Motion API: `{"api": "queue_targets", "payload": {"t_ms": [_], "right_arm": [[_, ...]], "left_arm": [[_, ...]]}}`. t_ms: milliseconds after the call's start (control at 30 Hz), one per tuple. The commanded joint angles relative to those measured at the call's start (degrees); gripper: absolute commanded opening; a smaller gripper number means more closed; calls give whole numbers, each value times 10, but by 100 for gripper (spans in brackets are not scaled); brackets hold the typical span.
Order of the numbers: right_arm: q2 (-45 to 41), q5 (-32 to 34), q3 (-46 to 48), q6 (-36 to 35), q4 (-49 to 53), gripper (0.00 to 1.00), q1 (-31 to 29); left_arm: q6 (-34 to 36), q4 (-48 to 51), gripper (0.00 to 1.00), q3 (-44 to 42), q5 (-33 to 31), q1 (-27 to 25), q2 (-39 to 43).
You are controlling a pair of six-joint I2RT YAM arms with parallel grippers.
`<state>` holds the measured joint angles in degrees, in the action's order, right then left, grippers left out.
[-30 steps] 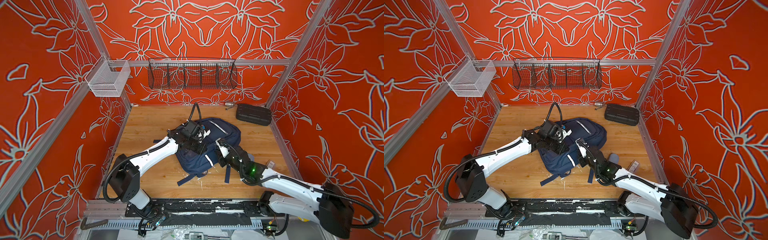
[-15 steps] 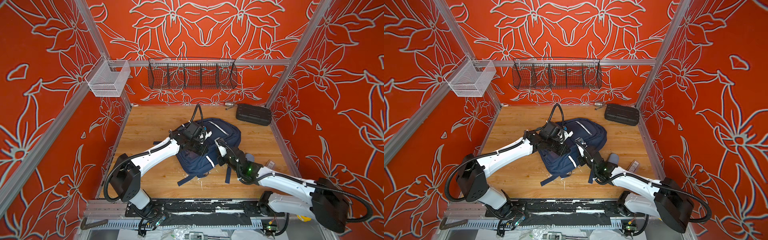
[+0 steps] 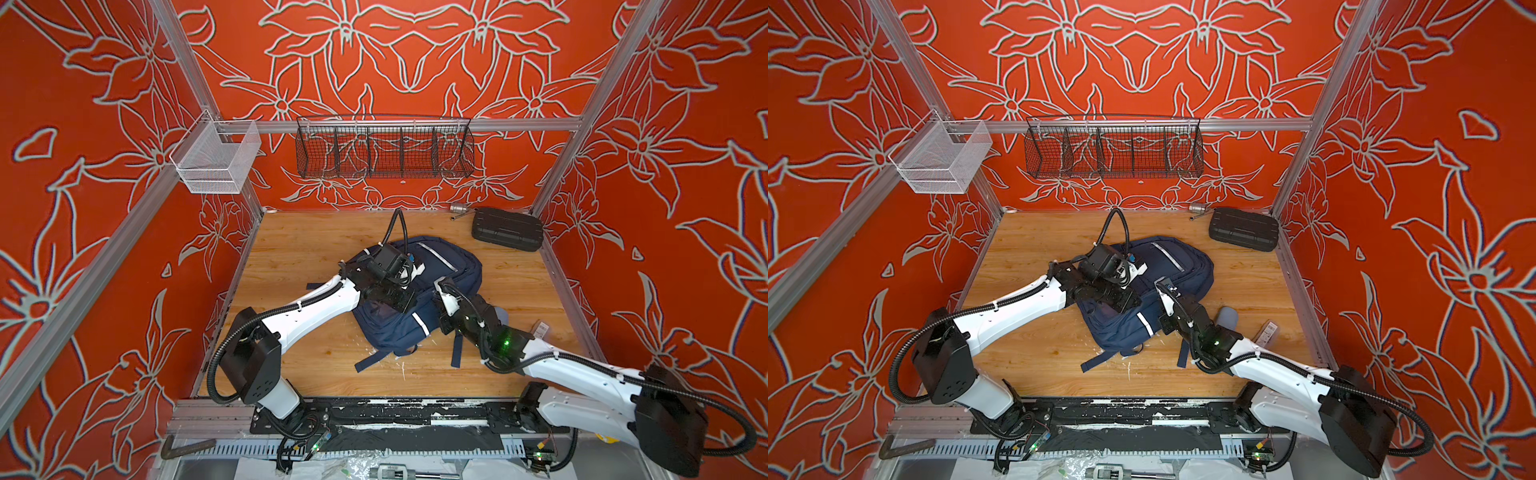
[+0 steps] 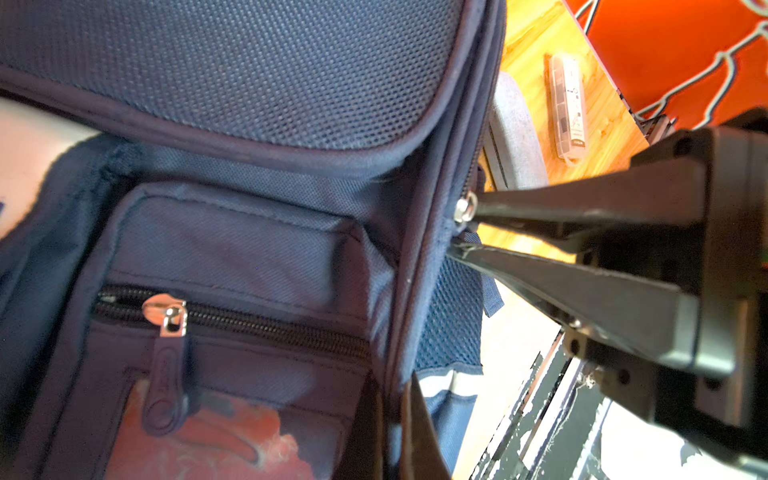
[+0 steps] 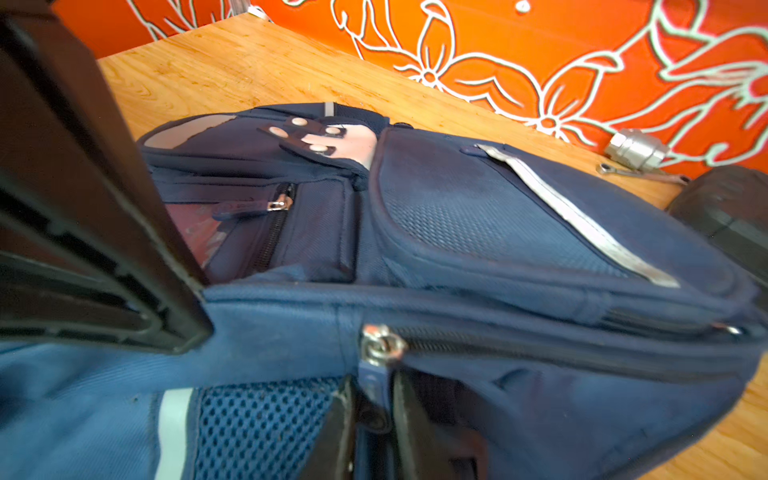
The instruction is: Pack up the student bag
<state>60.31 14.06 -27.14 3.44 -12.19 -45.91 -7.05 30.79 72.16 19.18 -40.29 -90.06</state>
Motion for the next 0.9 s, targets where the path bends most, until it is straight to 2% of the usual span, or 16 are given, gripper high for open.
{"api": "queue_targets", "payload": {"t_ms": [0,367,600,700,867], "right_arm": [[-17,38,1,8,29,26,4],[-52,44,4,-10,41,36,3],[-63,42,0,-30,62,32,3],[-66,6,0,-57,56,31,-1],[-83,27,4,-105,59,37,-11]], "left_arm": [[3,-11,0,8,18,-4,30],[-5,-10,0,13,17,-4,24],[-8,-8,0,19,21,-4,18],[-9,-6,0,24,22,-4,15],[-20,-6,0,32,23,-4,14]]}}
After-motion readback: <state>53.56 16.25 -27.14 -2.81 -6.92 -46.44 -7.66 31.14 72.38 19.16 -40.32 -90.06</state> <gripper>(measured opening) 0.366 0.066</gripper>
